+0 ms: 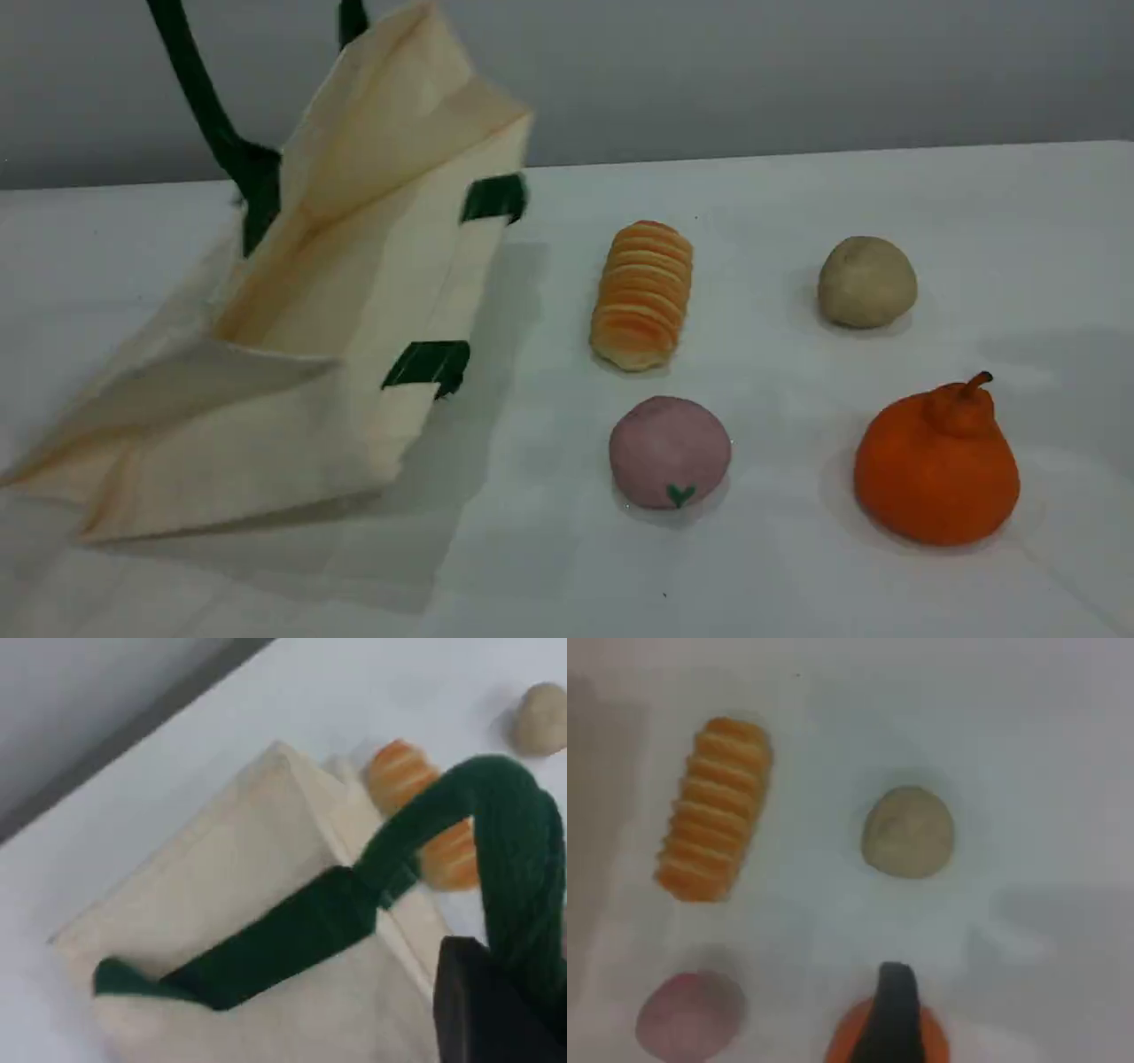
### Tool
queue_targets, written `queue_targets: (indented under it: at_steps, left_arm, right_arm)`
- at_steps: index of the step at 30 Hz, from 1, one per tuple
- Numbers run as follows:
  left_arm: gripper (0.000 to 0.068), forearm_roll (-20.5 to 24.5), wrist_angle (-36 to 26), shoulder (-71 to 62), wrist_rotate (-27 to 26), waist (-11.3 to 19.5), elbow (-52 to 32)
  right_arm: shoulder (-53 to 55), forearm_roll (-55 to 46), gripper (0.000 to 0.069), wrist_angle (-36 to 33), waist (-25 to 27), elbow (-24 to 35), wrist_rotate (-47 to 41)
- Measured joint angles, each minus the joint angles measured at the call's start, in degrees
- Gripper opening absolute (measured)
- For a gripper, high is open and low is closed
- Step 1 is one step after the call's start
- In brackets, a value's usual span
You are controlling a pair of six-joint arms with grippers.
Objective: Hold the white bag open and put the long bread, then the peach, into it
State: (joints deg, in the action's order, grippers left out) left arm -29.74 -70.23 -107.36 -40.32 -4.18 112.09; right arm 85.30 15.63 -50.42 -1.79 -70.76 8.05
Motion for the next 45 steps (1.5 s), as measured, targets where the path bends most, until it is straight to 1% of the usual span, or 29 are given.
queue_targets:
  at_steps: [6, 12, 19, 25, 32, 37, 42, 45]
  left_arm:
    - [0.0082, -4.64, 0.18, 0.76, -4.21, 0.00, 0.00]
    - [0.0082, -4.77, 0.21, 0.88, -4.33, 0.00, 0.00]
    - [0.0082, -5.08, 0.25, 0.88, -7.00, 0.00, 0.00]
    - [0.0082, -4.90, 0.27, 0.83, -7.24, 0.00, 0.00]
    - [0.0082, -4.70, 0.27, 0.89, -7.15, 0.00, 0.00]
    - [0.0082, -2.06, 0.27, 2.37, -6.16, 0.00, 0.02]
    - [0.0082, 3.69, 0.27, 3.46, -1.71, 0.08, 0.06]
    - [0.0082, 6.05, 0.27, 3.58, -0.88, 0.08, 0.06]
  right_arm:
    - [0.79, 2.83, 0.0589, -2.74, 0.00, 0.00, 2.77]
    - [4.41, 2.67, 0.0589, -5.75, 0.00, 0.00, 4.75]
    - [9.21, 3.82, 0.0589, -8.33, 0.00, 0.04, 4.87]
    - [13.90, 5.18, 0.0589, -7.78, -2.46, 0.04, 6.31]
    - [19.75, 5.31, 0.0589, -3.22, -7.48, 0.04, 6.60]
    - [22.98, 5.43, 0.0589, -0.89, -10.30, 0.04, 6.83]
    - [25.26, 7.01, 0.0589, 2.28, -12.90, 0.04, 7.40]
    - [26.47, 8.05, 0.0589, 4.63, -14.20, 0.04, 7.73]
